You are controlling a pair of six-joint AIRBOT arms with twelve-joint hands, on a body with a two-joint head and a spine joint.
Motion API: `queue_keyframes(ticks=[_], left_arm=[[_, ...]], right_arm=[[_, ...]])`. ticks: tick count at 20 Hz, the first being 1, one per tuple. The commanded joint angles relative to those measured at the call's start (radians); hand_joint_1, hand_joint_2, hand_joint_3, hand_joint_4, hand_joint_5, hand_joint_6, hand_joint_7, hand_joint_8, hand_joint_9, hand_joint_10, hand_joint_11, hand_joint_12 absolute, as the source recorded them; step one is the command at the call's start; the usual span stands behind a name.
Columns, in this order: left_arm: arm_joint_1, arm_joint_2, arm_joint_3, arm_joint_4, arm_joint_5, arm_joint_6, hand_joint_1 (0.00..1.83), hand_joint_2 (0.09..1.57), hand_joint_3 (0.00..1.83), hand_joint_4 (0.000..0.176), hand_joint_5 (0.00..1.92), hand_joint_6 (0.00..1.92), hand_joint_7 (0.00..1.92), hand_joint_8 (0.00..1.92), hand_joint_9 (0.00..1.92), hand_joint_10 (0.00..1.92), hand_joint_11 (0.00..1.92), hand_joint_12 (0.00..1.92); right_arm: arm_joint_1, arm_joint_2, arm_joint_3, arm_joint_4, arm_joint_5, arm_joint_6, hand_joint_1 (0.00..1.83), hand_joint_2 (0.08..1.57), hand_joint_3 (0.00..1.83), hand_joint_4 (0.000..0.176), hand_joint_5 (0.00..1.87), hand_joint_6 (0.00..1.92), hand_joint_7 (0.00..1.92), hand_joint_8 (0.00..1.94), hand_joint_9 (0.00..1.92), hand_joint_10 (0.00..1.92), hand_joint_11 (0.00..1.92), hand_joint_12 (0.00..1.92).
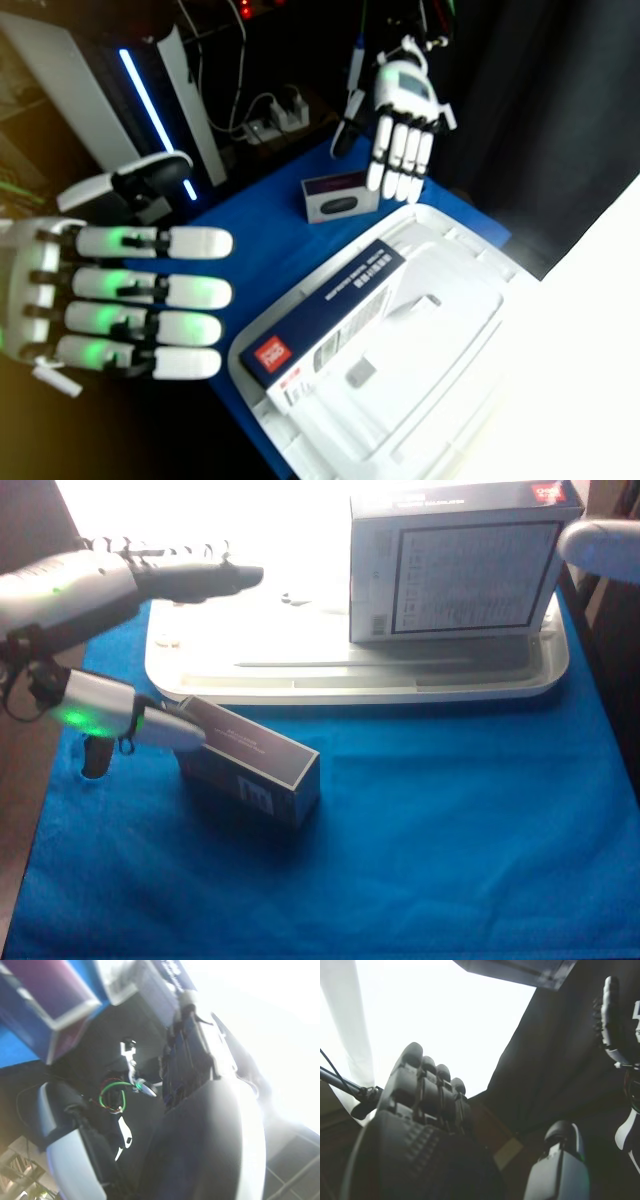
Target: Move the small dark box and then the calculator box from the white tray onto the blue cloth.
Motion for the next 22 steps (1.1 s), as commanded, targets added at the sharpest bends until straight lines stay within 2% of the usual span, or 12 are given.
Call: queue_keyframes(ticks=[1,3,6,7,8,10,12,13,15,19,21,22], left_arm=[[-0.013,0.004,0.000,-0.042,-0.134,0.006,0.97,0.90,0.02,0.032,0.23,0.00,0.37,0.01,0.41,0.01,0.44,0.06],[-0.013,0.005,0.001,-0.058,-0.148,0.013,1.03,0.89,0.01,0.045,0.25,0.01,0.41,0.02,0.43,0.01,0.45,0.07],[-0.025,0.002,0.002,-0.077,-0.159,0.046,1.04,0.90,0.00,0.015,0.25,0.00,0.40,0.01,0.43,0.01,0.43,0.06],[-0.033,0.001,0.002,-0.088,-0.166,0.062,1.03,0.90,0.00,0.010,0.25,0.00,0.40,0.01,0.43,0.01,0.43,0.06],[-0.041,-0.003,0.002,-0.103,-0.176,0.081,1.02,0.89,0.00,0.023,0.25,0.00,0.37,0.00,0.43,0.01,0.42,0.06],[-0.066,-0.008,0.002,-0.117,-0.186,0.115,0.99,0.89,0.00,0.018,0.24,0.00,0.40,0.01,0.47,0.02,0.46,0.08],[-0.082,-0.009,0.003,-0.124,-0.197,0.127,0.96,0.91,0.00,0.031,0.24,0.00,0.45,0.00,0.50,0.01,0.47,0.11],[-0.086,-0.008,0.004,-0.137,-0.222,0.131,0.96,0.91,0.00,0.041,0.21,0.00,0.44,0.00,0.47,0.00,0.40,0.27],[-0.093,-0.012,0.005,-0.140,-0.232,0.132,0.95,0.90,0.00,0.038,0.20,0.00,0.42,0.00,0.44,0.00,0.20,0.68],[-0.113,-0.027,0.008,-0.140,-0.259,0.134,0.91,0.91,0.00,0.034,0.19,0.00,0.43,0.00,0.45,0.00,0.09,0.93],[-0.115,-0.032,0.007,-0.140,-0.272,0.134,0.94,0.90,0.00,0.010,0.20,0.00,0.44,0.00,0.47,0.01,0.08,0.93],[-0.115,-0.033,0.007,-0.140,-0.273,0.134,0.97,0.89,0.00,0.000,0.20,0.00,0.45,0.00,0.48,0.01,0.09,0.90]], right_arm=[[0.024,-0.001,0.006,-0.001,0.090,0.008,0.55,0.76,0.00,0.008,0.09,0.00,0.16,0.00,0.17,0.01,0.10,0.31],[0.057,-0.015,0.020,-0.019,0.048,0.008,0.59,0.73,0.00,0.007,0.10,0.00,0.16,0.00,0.15,0.00,0.07,0.31],[0.099,-0.041,0.055,-0.041,-0.048,0.008,0.61,0.73,0.00,0.043,0.08,0.00,0.12,0.00,0.11,0.00,0.03,0.29],[0.105,-0.046,0.065,-0.043,-0.075,0.008,0.58,0.72,0.00,0.035,0.07,0.00,0.11,0.00,0.12,0.00,0.03,0.38],[0.106,-0.049,0.073,-0.044,-0.095,0.008,0.61,0.70,0.01,0.061,0.07,0.00,0.10,0.00,0.13,0.00,0.00,0.54],[0.111,-0.055,0.089,-0.043,-0.143,0.008,0.64,0.69,0.00,0.047,0.06,0.00,0.12,0.00,0.15,0.00,0.00,0.60],[0.118,-0.078,0.124,-0.043,-0.186,0.028,0.64,0.64,0.01,0.068,0.07,0.00,0.16,0.00,0.22,0.00,0.03,0.77],[0.118,-0.111,0.171,-0.045,-0.211,0.075,0.64,0.67,0.00,0.027,0.07,0.00,0.18,0.00,0.19,0.00,0.00,0.72],[0.130,-0.120,0.187,-0.045,-0.242,0.077,0.67,0.65,0.00,0.011,0.09,0.00,0.16,0.00,0.16,0.00,0.00,0.75],[0.173,-0.159,0.244,-0.077,-0.328,0.078,0.73,0.58,0.00,0.026,0.14,0.00,0.21,0.01,0.18,0.01,0.00,0.74],[0.182,-0.174,0.263,-0.080,-0.355,0.079,0.74,0.59,0.00,0.025,0.18,0.00,0.25,0.00,0.26,0.00,0.00,0.92],[0.182,-0.176,0.267,-0.080,-0.362,0.080,0.70,0.58,0.00,0.035,0.20,0.00,0.30,0.00,0.23,0.02,0.00,0.41]])
